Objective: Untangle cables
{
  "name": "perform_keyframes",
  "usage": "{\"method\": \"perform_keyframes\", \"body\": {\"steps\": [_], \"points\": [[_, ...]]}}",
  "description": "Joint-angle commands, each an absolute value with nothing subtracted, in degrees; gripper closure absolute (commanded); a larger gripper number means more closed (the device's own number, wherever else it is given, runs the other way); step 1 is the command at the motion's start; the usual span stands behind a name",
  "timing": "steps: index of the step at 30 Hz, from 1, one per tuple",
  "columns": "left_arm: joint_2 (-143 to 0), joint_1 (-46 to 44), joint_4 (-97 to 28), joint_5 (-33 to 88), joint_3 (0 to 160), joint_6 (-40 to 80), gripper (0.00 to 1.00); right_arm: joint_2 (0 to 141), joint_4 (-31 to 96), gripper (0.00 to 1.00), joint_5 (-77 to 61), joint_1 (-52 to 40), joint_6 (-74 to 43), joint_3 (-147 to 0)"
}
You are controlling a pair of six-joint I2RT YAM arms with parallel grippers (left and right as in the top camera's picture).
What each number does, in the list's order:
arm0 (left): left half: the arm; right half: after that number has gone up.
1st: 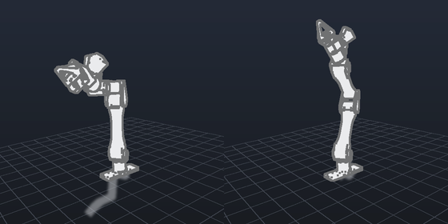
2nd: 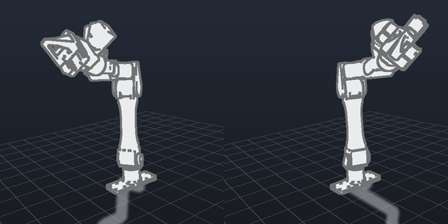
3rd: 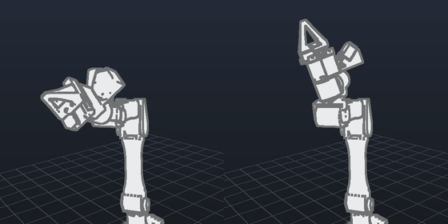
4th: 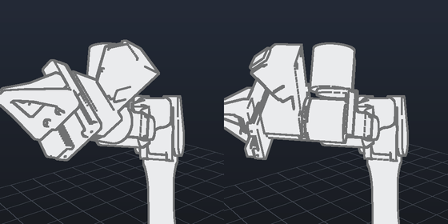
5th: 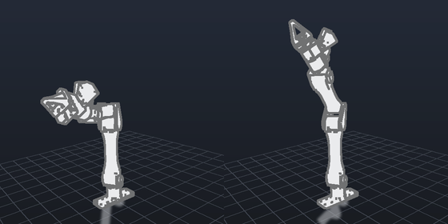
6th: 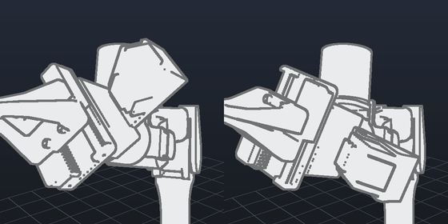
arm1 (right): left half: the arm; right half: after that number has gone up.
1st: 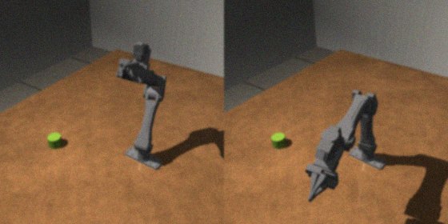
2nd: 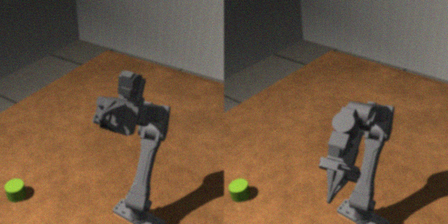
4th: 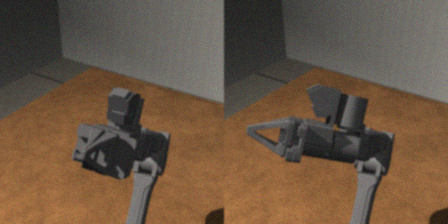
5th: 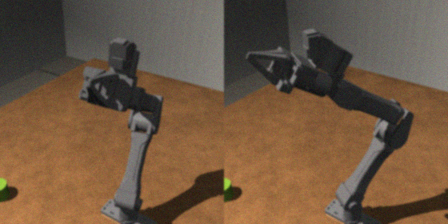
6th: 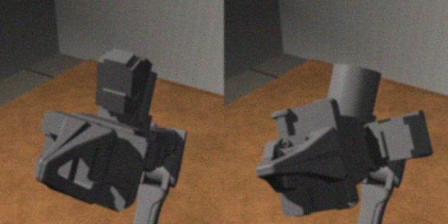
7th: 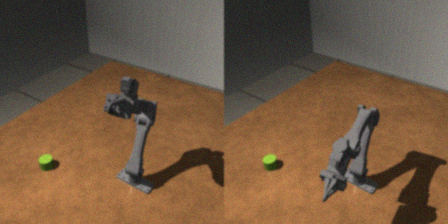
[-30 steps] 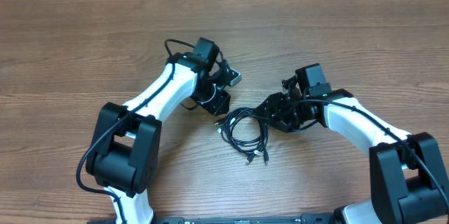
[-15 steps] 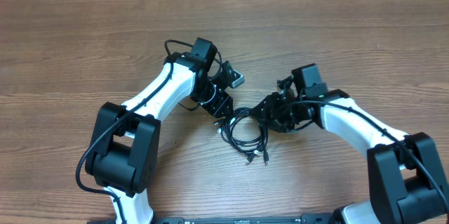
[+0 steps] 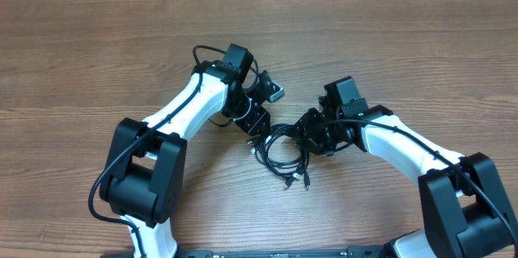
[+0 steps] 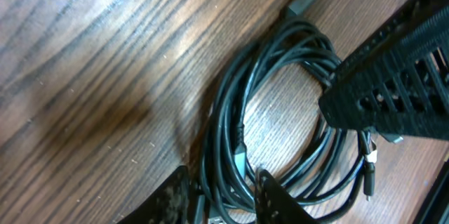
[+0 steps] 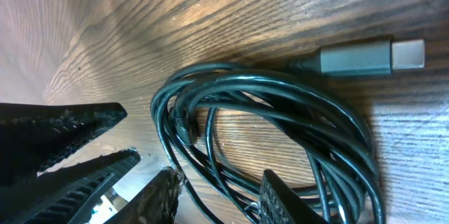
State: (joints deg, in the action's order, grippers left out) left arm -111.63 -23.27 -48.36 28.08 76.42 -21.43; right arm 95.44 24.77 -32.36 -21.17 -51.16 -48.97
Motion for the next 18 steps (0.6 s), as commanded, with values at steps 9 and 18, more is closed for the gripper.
{"method": "perform_keyframes", "body": {"steps": [9, 18], "points": [[-112.25, -24.18, -44.91, 28.12, 74.22, -22.74, 0.64, 95.81, 24.32, 0.64, -28.95, -22.96, -57.28, -50.70], [-112.25, -25.82, -43.16, 25.91, 73.10, -22.76, 0.67, 95.81, 24.25, 0.64, -28.97, -23.68, -57.52, -50.70]]}}
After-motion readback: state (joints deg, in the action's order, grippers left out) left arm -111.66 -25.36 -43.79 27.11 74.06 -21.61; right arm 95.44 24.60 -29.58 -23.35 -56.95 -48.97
